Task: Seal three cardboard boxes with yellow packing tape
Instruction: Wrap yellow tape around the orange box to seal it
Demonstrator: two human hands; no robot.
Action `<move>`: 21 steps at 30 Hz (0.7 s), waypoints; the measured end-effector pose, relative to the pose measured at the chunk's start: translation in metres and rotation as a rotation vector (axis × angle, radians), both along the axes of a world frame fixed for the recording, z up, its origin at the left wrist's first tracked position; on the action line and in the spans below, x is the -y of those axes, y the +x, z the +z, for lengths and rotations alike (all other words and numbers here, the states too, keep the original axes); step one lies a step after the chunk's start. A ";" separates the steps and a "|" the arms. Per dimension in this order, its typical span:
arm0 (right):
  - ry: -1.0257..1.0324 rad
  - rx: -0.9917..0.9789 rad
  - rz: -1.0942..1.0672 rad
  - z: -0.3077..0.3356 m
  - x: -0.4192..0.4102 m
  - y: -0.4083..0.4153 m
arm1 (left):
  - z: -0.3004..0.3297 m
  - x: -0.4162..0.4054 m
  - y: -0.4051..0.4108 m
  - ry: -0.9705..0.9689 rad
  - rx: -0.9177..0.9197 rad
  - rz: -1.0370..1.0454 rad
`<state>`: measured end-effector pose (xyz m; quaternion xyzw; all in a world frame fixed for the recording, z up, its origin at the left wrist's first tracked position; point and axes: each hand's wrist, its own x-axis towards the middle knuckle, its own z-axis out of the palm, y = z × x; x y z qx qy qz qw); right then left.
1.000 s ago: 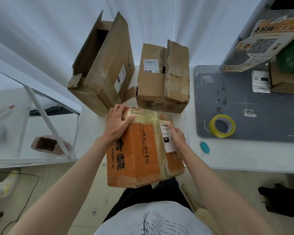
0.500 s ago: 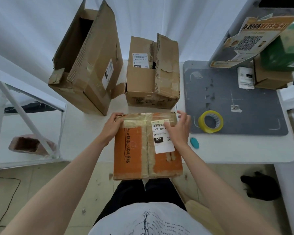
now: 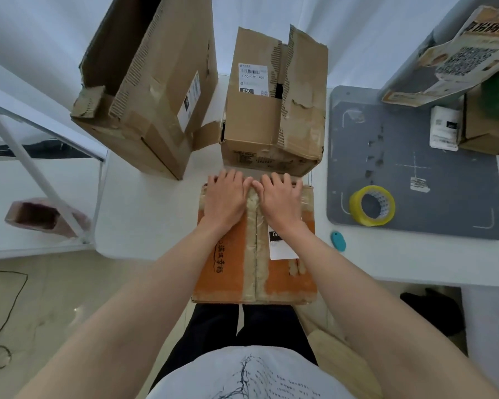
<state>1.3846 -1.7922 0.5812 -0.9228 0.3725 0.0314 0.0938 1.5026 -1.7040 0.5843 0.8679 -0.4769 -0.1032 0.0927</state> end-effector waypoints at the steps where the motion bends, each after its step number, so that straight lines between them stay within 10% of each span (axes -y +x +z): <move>1: 0.001 -0.001 0.008 0.000 0.000 0.001 | 0.000 0.002 0.001 0.005 0.001 0.005; 15: 0.199 0.204 -0.375 0.002 0.014 -0.029 | 0.013 0.003 0.015 0.089 -0.172 -0.165; 21: 0.756 0.396 -0.886 0.009 0.012 -0.057 | 0.024 -0.039 0.012 -0.101 -0.465 0.362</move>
